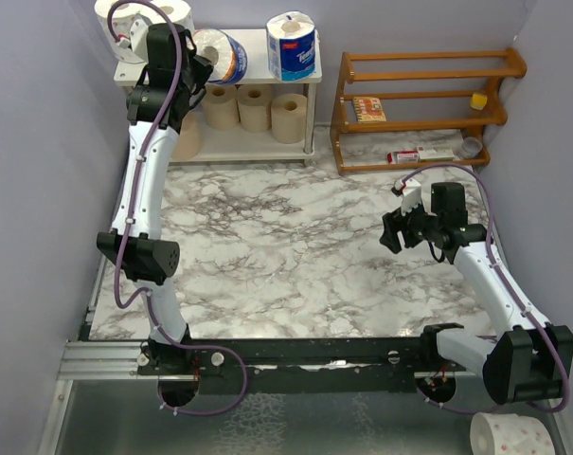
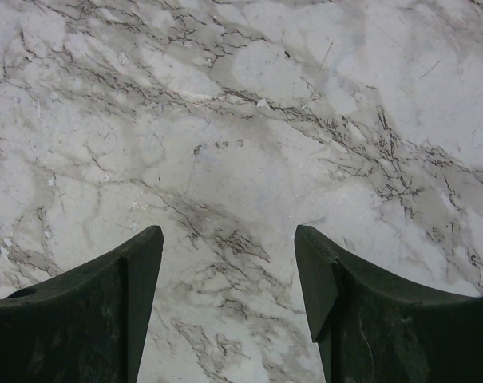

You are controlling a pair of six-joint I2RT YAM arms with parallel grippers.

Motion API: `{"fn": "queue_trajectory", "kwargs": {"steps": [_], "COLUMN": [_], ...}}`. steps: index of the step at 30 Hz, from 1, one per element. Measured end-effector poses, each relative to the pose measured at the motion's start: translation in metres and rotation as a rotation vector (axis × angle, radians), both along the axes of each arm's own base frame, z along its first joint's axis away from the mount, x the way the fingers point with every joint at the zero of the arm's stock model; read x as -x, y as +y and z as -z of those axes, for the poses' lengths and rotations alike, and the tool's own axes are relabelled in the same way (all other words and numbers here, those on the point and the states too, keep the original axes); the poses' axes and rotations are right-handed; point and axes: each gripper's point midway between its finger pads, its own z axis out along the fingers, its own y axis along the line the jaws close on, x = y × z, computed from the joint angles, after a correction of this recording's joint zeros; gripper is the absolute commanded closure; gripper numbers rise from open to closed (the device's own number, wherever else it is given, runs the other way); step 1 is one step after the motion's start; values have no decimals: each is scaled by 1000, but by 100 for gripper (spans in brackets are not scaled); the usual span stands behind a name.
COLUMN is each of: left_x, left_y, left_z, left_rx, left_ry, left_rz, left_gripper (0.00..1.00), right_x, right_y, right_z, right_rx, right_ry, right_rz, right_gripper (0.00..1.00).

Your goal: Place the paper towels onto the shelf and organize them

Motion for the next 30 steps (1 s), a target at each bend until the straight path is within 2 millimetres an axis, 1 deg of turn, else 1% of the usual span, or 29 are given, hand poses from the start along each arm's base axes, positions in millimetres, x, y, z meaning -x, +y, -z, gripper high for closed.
{"fn": "queue_trajectory", "kwargs": {"steps": [18, 25, 27, 29, 30], "left_x": [-15, -17, -18, -19, -20], "left_y": [-3, -3, -4, -4, -4], "left_z": [-1, -2, -2, -2, -3], "left_rx": [18, 19, 20, 20, 20], "left_ry": [-5, -9, -11, -13, -16], "left_rz": [-4, -5, -5, -5, -5], "left_gripper": [100, 100, 92, 79, 71], "right_x": [0, 0, 0, 0, 0], "right_y": [0, 0, 0, 0, 0], "right_z": [0, 2, 3, 4, 5], "right_rx": [0, 1, 1, 1, 2], "right_ry": [0, 7, 10, 15, 18], "right_rz": [0, 0, 1, 1, 1], "right_gripper": [33, 33, 33, 33, 33]}}
